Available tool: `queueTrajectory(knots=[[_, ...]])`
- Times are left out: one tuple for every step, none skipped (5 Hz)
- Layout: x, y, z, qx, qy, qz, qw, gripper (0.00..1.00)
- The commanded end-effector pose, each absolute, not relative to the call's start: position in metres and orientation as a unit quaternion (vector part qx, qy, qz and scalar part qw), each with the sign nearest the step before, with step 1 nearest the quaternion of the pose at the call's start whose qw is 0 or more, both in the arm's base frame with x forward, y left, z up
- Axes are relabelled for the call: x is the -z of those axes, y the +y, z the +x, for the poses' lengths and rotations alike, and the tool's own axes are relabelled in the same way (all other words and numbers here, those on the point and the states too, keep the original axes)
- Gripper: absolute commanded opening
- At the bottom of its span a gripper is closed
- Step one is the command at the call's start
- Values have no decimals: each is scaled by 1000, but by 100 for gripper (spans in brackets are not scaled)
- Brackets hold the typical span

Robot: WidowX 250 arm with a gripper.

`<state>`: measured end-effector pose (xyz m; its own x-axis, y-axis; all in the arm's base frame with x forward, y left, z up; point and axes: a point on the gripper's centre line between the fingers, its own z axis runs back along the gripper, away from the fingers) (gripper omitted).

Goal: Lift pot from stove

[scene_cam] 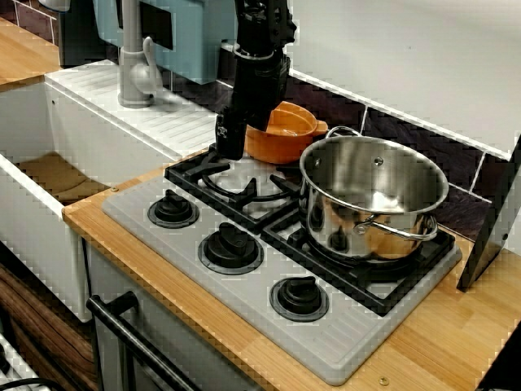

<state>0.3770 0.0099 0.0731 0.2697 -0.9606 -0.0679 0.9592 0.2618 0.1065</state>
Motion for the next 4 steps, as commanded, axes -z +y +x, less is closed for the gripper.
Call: queueTrajectory(knots=[[-91, 16, 381, 597, -24, 65, 799, 0], [-99, 17, 379, 596, -30, 65, 799, 0], [-108, 17, 374, 597, -38, 66, 799, 0], [-121, 19, 369, 598, -49, 66, 798, 0]])
